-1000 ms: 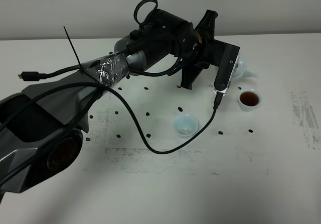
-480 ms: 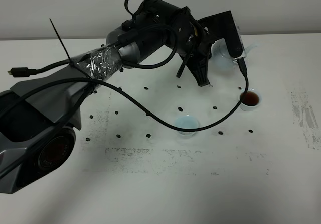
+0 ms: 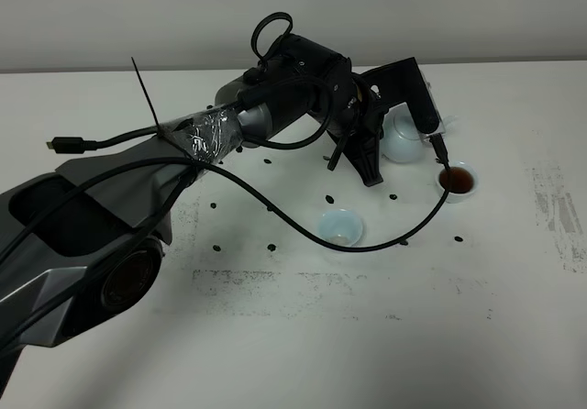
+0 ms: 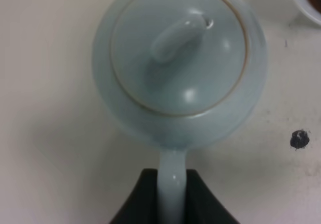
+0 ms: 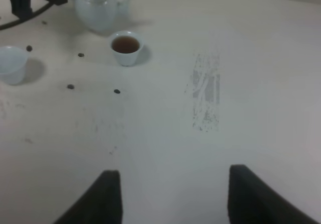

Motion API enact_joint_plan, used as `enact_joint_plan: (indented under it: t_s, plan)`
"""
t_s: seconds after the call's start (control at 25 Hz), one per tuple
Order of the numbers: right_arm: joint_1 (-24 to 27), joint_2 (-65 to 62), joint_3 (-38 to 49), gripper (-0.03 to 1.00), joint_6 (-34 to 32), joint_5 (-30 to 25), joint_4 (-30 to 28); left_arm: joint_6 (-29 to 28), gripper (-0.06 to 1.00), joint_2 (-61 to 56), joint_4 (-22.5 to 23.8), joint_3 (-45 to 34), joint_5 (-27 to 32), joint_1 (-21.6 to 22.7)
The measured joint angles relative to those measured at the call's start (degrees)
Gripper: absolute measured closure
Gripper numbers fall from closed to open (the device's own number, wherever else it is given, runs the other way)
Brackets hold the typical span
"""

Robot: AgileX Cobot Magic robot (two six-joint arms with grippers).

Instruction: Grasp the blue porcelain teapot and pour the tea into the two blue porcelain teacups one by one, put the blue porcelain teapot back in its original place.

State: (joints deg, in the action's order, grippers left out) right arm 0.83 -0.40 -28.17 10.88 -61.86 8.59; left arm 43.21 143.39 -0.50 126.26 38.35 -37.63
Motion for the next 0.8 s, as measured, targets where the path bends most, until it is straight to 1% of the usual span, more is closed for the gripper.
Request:
enact_joint_plan:
  t_s: [0.28,0.48,0.64,0.8]
  plan:
    - [0.00,0.00,0.00,0.51,0.00,0.00,0.00,-0.08,0.88,0.21,-0.23,0.00,-0.39,0.00]
    - [0.00,0.00,0.00,0.51,0.00,0.00,0.00,-0.45,0.88,-1.67,-0.27,0.00,4.36,0.00]
    - [0.00,0.00,0.00,0.51,0.00,0.00,0.00,-2.60,0.88,-5.07,-0.27,0.00,5.50,0.27]
    - [0.00,0.00,0.00,0.51,0.00,0.00,0.00,-3.32,0.88,-8.23,-0.41,0.00,6.96,1.53]
